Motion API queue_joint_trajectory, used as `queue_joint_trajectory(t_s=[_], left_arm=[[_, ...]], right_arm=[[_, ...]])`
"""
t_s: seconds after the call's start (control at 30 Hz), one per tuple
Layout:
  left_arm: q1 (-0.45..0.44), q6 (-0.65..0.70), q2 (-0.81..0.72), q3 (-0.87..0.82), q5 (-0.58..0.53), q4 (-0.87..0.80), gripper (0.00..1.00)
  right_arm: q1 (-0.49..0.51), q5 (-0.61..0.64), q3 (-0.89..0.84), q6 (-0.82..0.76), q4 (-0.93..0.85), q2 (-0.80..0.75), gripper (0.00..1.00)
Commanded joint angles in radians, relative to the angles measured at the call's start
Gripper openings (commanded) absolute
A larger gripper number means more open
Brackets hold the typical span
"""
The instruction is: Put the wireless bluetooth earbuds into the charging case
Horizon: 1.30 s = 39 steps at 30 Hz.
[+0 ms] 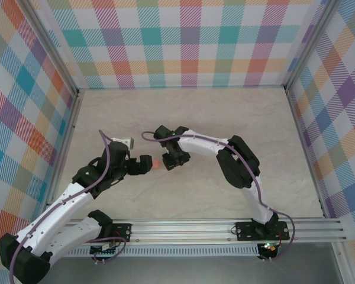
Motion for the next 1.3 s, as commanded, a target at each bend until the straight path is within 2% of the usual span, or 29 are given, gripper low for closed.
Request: queue_joint_trajectory(t_s=[0.0, 0.17, 0.33, 0.5, 0.67, 0.87, 1.0, 1.27], left_arm=[[0.022, -0.013, -0.018, 0.013, 0.049, -0.016, 0.99], [0.122, -0.074, -0.058, -0.035, 0.273, 0.087, 0.97], [0.268, -0.172, -0.064, -0.085, 0.570, 0.240, 0.90], [0.294, -0.188, 0.034, -0.052, 0.759, 0.335, 0.86], [0.281, -0.163, 0.117, 0.015, 0.841, 0.341, 0.86], [0.165, -0.038, 0.155, 0.106, 0.828, 0.278, 0.86], [0.139, -0.040, 0.196, 0.108, 0.857, 0.341, 0.79], [0.046, 0.003, 0.311, 0.184, 0.860, 0.315, 0.73]], right_arm=[[0.002, 0.016, -0.035, -0.075, 0.023, -0.086, 0.50], [0.002, 0.012, -0.117, -0.176, 0.093, -0.200, 0.49], [0.002, -0.047, -0.232, -0.301, 0.195, -0.366, 0.49], [0.003, -0.138, -0.362, -0.483, 0.316, -0.546, 0.48], [0.003, -0.194, -0.452, -0.623, 0.416, -0.684, 0.48], [0.011, -0.203, -0.507, -0.738, 0.479, -0.784, 0.46], [0.019, -0.202, -0.523, -0.784, 0.494, -0.824, 0.46], [0.040, -0.145, -0.529, -0.858, 0.479, -0.847, 0.45]])
